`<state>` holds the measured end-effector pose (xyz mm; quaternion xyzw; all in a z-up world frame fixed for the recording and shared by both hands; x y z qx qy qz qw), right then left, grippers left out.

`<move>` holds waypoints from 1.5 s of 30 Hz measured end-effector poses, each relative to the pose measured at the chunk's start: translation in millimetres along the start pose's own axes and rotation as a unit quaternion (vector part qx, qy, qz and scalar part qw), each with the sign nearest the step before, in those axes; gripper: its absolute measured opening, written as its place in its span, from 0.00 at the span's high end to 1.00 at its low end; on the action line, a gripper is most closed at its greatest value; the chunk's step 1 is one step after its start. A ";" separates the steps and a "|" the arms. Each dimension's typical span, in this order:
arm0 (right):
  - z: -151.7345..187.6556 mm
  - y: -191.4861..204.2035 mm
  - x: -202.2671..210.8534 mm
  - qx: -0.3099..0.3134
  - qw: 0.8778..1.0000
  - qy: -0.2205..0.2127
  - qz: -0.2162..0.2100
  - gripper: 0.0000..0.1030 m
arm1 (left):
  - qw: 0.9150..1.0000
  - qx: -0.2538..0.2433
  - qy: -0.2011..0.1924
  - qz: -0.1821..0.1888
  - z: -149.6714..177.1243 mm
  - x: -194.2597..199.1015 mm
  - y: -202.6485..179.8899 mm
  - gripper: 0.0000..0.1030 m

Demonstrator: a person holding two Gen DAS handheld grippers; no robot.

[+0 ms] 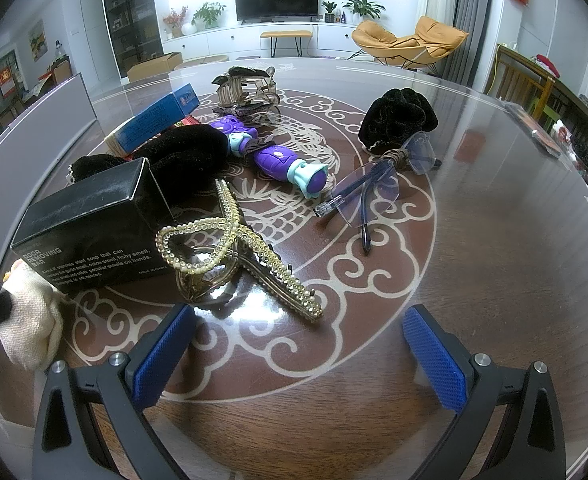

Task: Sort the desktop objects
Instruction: 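Close the left tool on the white knitted glove and drag it, then grasp the gold beaded chain with the right tool while the left tool lifts the glove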

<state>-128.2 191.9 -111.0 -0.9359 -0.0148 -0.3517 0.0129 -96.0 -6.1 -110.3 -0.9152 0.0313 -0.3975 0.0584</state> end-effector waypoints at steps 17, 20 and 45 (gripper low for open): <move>-0.3 0.2 0.2 0.000 1.000 0.000 0.000 0.00 | 0.999 -0.025 -0.009 -0.036 21.6 37.5 48.1 0.00; -0.3 0.2 0.2 0.000 1.000 0.000 0.000 0.00 | 1.000 -0.003 -0.011 -0.013 19.2 43.1 48.2 0.00; -2.6 -3.6 4.8 -0.025 0.999 -0.011 -0.034 0.00 | 0.998 -0.058 0.006 -0.040 11.1 -17.1 25.7 0.00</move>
Point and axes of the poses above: each gripper's, at about its wrist camera, not at the fingertips, and x roughly against the way its jaws point, y to its left, z to its underside, the point moved 9 cm from there along -x, roughly the way its jaws point, and after that the axes turned 13 degrees about -y, right-handed, at the moved point
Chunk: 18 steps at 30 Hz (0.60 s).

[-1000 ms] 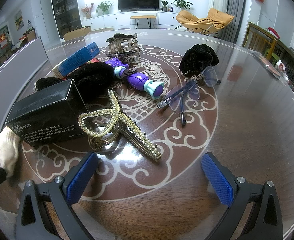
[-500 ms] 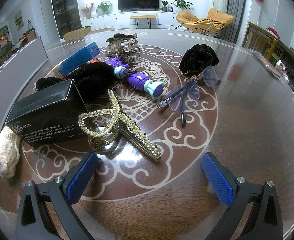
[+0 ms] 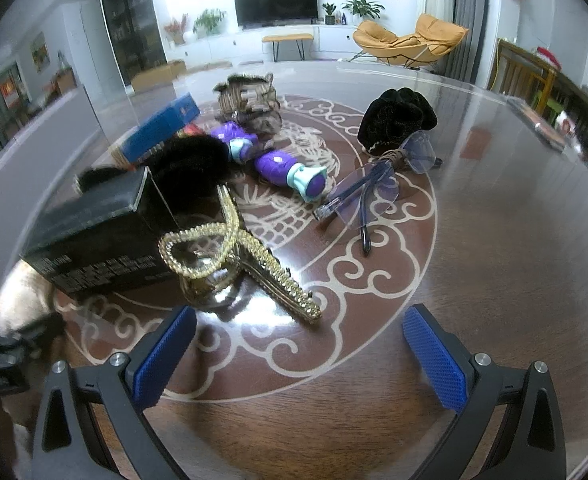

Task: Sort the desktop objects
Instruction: 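Grasp the gold beaded chain with the right tool while the left tool lifts the glove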

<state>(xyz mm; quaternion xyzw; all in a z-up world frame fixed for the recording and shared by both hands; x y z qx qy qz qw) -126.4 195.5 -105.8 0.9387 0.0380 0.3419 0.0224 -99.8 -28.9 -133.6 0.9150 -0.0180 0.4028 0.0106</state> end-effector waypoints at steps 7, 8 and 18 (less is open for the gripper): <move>-8.3 0.5 8.9 -0.022 0.994 0.009 -0.103 0.00 | 0.999 -0.031 -0.006 0.027 -3.8 3.7 0.5 0.24; -12.1 6.1 8.6 -0.016 0.993 0.009 -0.114 0.00 | 0.999 -0.036 -0.015 0.031 -5.7 6.4 -0.4 0.36; -24.7 52.6 -22.3 0.117 0.980 0.055 -0.154 0.54 | 0.997 -0.062 -0.024 0.045 10.3 27.5 8.8 0.57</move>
Point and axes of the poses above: each gripper's, at about its wrist camera, not at the fingertips, and x roughly against the way its jaws point, y to its left, z to its underside, the point moved 9 cm from there along -x, roughly the way its jaws point, and after that the axes turned 13 degrees about -y, right-handed, at the moved point
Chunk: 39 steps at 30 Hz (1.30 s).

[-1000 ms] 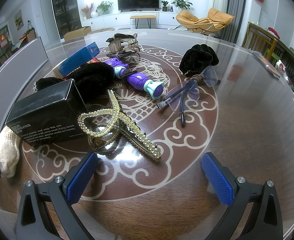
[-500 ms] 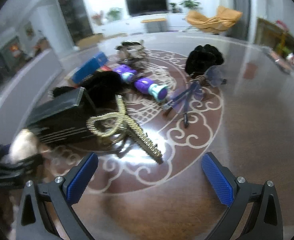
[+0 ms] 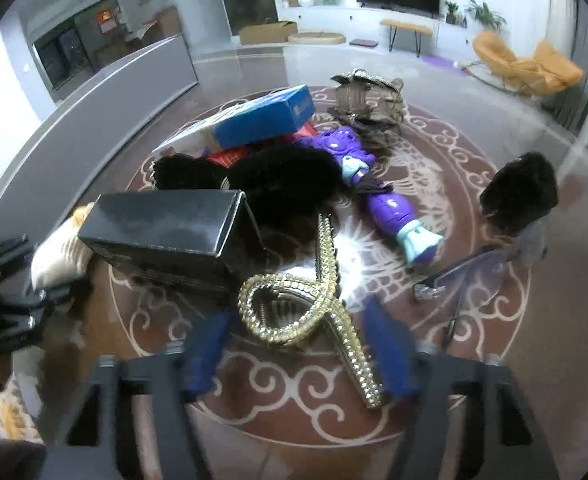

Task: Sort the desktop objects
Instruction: 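Grasp the gold beaded chain with the right tool while the left tool lifts the glove, then carry glove and chain into the cardboard bin and open both tools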

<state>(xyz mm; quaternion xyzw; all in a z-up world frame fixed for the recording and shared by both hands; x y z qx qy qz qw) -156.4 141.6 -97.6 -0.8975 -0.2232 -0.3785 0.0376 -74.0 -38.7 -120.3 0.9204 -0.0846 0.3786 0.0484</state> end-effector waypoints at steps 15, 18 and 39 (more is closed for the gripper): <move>10.9 9.0 102.2 -0.055 0.998 -0.027 -0.006 0.58 | 0.994 0.030 -0.068 0.086 -16.1 82.1 -35.7 0.60; -7.4 34.7 119.7 -0.049 0.997 -0.051 -0.023 0.58 | 0.991 0.039 -0.084 0.098 -30.6 106.8 -28.8 0.60; -124.4 407.8 37.1 0.059 0.965 -0.093 -0.239 0.58 | 0.979 0.178 -0.029 -0.096 16.4 144.4 299.7 0.59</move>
Point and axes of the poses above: each gripper's, at about its wrist camera, not at the fingertips, and x roughly against the way its jaws point, y to its left, z to its underside, the point moved 9 cm from there along -x, roughly the way its jaws point, and after that the axes turned 13 degrees about -y, right-handed, at the moved point
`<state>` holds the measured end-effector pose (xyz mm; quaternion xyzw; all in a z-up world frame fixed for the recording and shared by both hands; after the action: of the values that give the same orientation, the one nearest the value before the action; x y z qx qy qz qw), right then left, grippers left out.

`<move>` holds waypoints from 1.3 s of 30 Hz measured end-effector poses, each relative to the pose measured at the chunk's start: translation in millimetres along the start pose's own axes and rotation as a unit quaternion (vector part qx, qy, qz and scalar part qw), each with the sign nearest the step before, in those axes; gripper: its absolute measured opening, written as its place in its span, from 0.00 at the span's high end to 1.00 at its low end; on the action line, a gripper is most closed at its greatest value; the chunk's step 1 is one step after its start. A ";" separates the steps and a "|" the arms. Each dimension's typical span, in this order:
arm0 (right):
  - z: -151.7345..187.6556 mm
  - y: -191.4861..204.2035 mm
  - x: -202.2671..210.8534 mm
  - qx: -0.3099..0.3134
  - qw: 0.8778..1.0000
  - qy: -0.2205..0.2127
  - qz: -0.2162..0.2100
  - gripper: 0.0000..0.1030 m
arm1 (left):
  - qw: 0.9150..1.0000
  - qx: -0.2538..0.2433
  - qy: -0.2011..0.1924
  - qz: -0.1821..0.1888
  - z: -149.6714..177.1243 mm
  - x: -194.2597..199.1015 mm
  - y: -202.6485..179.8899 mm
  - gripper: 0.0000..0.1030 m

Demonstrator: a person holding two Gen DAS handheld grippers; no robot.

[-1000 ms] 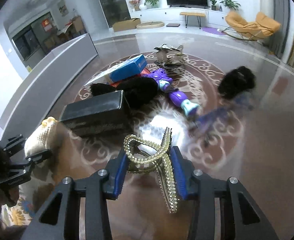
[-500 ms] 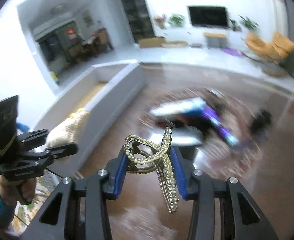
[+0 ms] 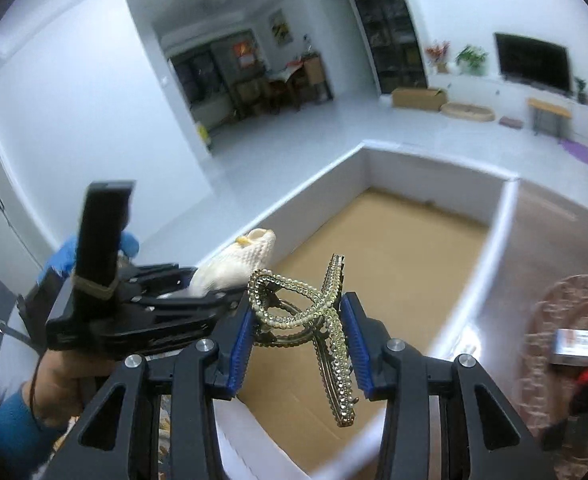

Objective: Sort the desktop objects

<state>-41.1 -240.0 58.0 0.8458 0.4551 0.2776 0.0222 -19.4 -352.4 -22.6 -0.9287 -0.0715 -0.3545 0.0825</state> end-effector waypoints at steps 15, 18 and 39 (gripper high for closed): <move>87.8 -18.9 -82.3 0.080 0.981 0.154 0.087 0.18 | 0.988 -0.090 0.083 -0.095 43.2 -39.3 34.3 0.09; 88.8 -29.6 -74.6 0.081 0.980 0.160 0.091 0.18 | 0.978 -0.146 0.079 -0.126 48.2 -38.3 30.4 0.09; 54.4 -25.1 -13.8 0.088 0.989 0.088 0.076 0.02 | 0.994 -0.039 -0.046 -0.086 -5.9 15.1 23.9 0.09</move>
<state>-39.4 -224.5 -1.4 0.8488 0.4122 0.3109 -0.1141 -7.5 -375.8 -10.5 -0.9370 -0.1404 -0.3195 0.0118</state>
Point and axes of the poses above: each gripper's, at about its wrist camera, not at the fingertips, and x roughly against the way its jaws point, y to its left, z to its underside, the point moved 9 cm from there along -x, roughly the way its jaws point, and after that the axes turned 13 degrees about -y, right-handed, at the moved point
